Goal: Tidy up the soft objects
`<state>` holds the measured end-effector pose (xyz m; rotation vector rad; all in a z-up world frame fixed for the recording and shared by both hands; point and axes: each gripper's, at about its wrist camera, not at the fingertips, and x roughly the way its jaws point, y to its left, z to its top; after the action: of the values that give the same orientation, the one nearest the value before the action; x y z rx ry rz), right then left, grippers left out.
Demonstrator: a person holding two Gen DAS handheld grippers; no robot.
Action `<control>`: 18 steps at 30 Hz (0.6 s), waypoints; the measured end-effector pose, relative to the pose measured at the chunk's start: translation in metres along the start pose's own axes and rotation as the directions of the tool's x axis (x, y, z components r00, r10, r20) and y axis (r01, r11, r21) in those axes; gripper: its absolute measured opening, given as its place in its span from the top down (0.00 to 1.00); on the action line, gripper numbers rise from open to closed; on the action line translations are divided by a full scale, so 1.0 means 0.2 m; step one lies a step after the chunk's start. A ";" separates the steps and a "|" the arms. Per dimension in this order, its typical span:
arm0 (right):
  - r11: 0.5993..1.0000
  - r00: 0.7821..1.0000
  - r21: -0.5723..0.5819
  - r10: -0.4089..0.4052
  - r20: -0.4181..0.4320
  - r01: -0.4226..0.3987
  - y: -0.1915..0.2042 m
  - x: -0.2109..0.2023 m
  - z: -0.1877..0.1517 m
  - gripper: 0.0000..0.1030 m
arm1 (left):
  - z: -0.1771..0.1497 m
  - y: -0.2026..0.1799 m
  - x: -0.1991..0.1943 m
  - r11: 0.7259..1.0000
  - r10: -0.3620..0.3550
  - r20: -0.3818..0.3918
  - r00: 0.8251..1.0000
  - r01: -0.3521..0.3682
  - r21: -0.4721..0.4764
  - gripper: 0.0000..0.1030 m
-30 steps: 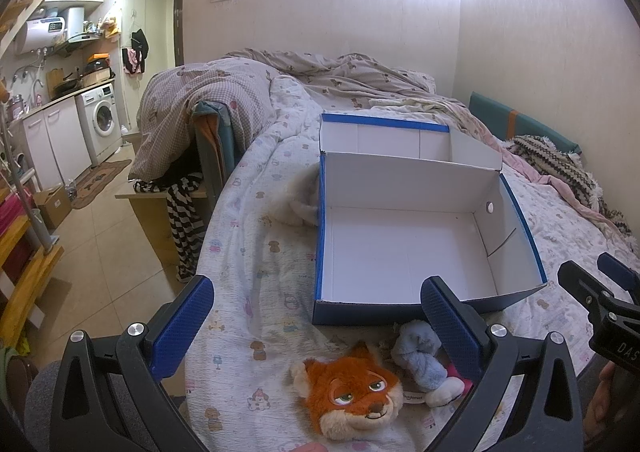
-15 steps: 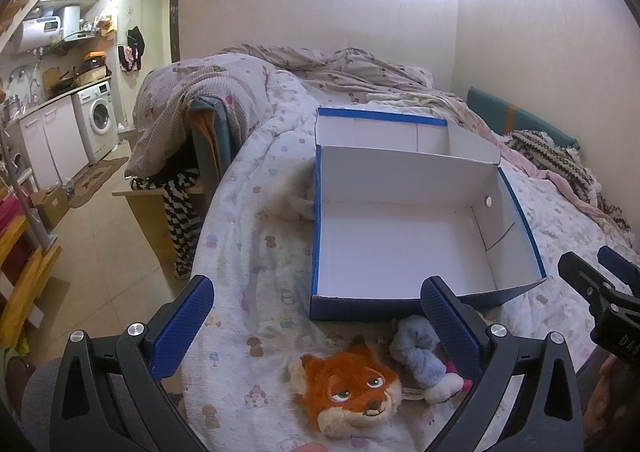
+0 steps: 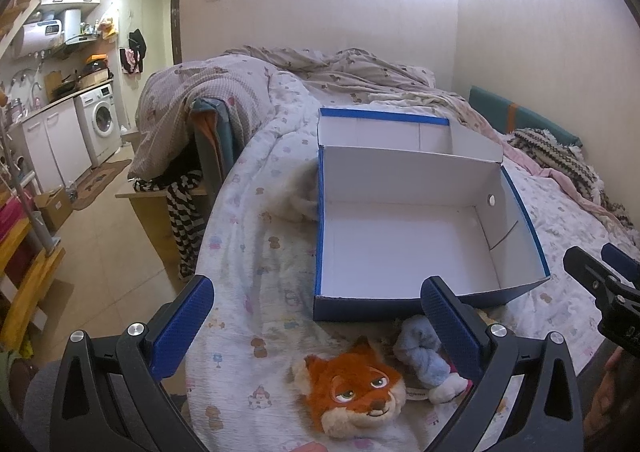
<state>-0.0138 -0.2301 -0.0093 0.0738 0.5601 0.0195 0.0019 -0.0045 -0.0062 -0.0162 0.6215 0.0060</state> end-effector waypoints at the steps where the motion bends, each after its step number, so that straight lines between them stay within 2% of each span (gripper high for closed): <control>1: 1.000 1.000 0.000 -0.001 0.001 0.001 0.00 0.00 0.00 0.00 | 0.00 0.00 0.00 1.000 0.000 0.001 1.000 0.000 -0.001 0.00; 18: 1.000 1.000 0.007 -0.002 0.003 0.002 0.00 -0.01 0.00 0.00 | 0.00 0.01 0.00 1.000 0.000 0.003 1.000 0.000 -0.002 0.00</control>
<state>-0.0153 -0.2306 -0.0091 0.0798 0.5569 0.0155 0.0024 -0.0025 -0.0065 -0.0185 0.6187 0.0064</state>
